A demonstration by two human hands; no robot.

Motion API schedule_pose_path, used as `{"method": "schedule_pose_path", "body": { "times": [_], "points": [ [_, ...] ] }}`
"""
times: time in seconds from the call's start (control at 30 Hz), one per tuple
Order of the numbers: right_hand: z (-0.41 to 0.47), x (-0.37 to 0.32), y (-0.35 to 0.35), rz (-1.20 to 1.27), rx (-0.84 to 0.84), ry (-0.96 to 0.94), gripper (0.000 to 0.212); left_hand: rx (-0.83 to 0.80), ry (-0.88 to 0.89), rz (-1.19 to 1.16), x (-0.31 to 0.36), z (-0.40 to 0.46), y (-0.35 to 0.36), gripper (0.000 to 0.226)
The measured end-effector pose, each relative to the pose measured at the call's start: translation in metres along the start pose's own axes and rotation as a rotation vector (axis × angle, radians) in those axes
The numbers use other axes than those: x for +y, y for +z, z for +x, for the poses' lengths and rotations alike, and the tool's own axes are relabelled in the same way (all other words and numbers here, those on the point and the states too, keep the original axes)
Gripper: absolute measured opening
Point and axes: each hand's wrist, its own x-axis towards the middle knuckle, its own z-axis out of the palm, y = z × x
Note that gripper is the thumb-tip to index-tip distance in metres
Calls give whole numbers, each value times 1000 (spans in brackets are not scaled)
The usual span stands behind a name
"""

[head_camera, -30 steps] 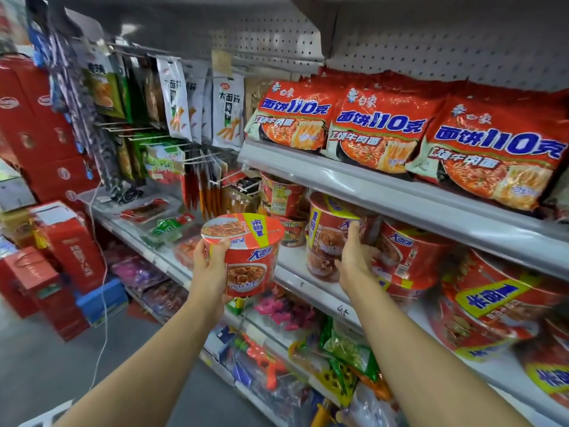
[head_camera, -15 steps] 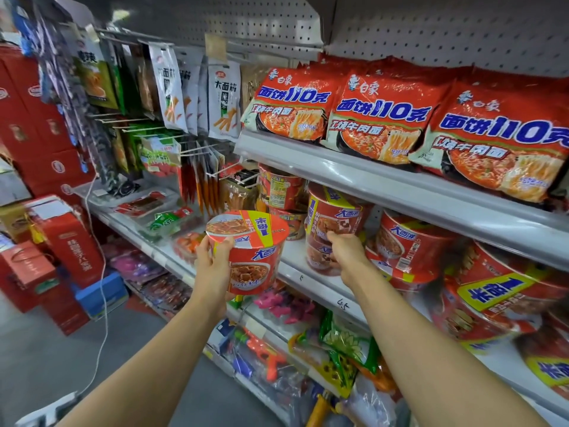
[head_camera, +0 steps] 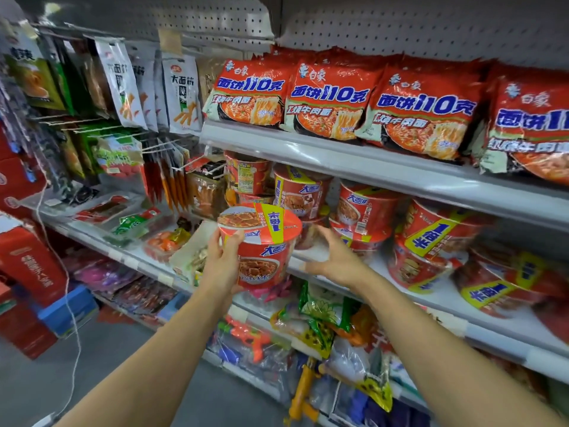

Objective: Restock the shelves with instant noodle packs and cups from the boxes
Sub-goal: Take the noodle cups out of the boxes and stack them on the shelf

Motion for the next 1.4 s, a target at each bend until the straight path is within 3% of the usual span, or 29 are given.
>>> {"method": "schedule_pose_path", "body": {
  "times": [0.23, 0.43, 0.53, 0.77, 0.83, 1.1, 1.27, 1.4],
  "points": [
    [-69, 26, -35, 22, 140, 91, 99, -248, -86, 34, -24, -32, 67, 62],
    [-133, 60, -79, 89, 281, 173, 92, -440, -143, 26, -48, -70, 135, 50],
    [-160, 77, -102, 134, 371, 194, 86, -557, -172, 62, -62, -85, 169, 69],
    [-206, 114, -165, 117, 614, 219, 77, -809, 63, 216, -71, -130, 249, 87],
    [-213, 124, -181, 123, 650, 218, 77, -810, 135, 276, -76, -135, 271, 93],
    [-198, 160, -238, 162, 729, 164, 78, -760, 231, 379, -77, -128, 350, 62],
    [-179, 187, -258, 122, 769, 181, 77, -655, 286, 473, -95, -111, 385, 86],
    [-172, 207, -262, 105, 774, 229, 63, -526, 347, 565, -104, -112, 398, 93]
  ]
}}
